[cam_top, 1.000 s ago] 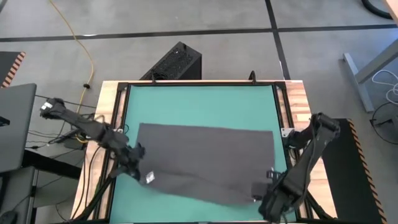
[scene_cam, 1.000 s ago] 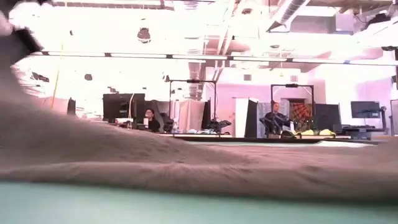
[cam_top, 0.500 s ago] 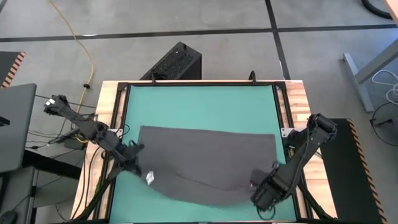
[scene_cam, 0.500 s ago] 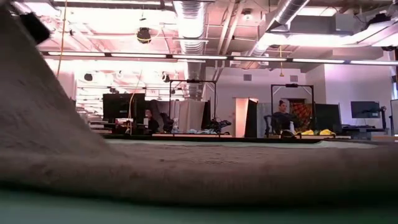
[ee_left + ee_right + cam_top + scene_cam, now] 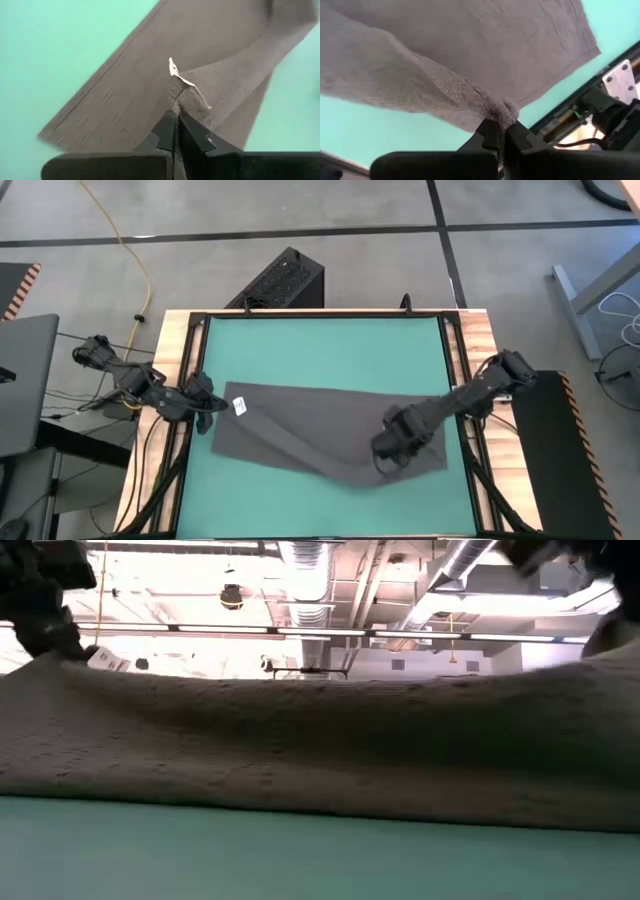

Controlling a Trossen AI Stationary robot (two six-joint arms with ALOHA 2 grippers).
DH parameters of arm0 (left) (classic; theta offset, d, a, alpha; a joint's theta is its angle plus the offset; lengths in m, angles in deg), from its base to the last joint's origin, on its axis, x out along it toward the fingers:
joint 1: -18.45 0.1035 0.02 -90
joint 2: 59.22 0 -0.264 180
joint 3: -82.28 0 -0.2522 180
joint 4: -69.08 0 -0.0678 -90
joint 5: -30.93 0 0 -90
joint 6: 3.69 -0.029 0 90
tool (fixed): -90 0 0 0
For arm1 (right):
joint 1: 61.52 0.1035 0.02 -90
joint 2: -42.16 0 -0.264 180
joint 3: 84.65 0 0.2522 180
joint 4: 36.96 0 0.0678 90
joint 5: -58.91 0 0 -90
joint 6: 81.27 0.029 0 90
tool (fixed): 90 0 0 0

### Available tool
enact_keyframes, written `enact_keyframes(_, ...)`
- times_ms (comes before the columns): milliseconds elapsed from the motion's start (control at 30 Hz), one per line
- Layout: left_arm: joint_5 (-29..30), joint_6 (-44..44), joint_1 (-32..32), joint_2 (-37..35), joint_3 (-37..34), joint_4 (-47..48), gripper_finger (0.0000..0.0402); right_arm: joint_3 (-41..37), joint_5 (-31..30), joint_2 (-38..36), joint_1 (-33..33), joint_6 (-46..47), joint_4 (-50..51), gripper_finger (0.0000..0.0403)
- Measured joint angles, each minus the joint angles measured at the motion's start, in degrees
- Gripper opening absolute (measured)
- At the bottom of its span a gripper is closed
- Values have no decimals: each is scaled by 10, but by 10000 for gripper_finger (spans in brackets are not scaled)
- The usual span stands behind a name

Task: Roll towel into tight, uniform cylinder
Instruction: Fold the gray towel

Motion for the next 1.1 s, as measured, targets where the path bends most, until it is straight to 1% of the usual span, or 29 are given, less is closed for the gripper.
enact_keyframes(133,-11,27,0,11,0,39,0,-37,25,-9,-34,-32,1,19)
enact_keyframes(300,-19,61,0,20,0,84,0,-86,28,-48,-66,-53,0,19)
enact_keyframes(433,-21,79,0,20,0,102,0,-125,17,-116,-92,-53,1,18)
enact_keyframes(567,-17,77,0,20,0,101,0,-173,14,-196,-113,-17,1,18)
enact_keyframes(700,5,77,0,20,0,101,0,-235,32,-248,-128,10,1,18)
enact_keyframes(833,34,106,0,20,-3,86,0,-294,55,-260,-151,5,-9,19)
enact_keyframes(900,36,127,0,20,-6,81,0,-314,58,-256,-160,-7,-17,19)
enact_keyframes(1100,26,161,0,20,-10,88,0,-328,40,-240,-188,-43,-47,21)
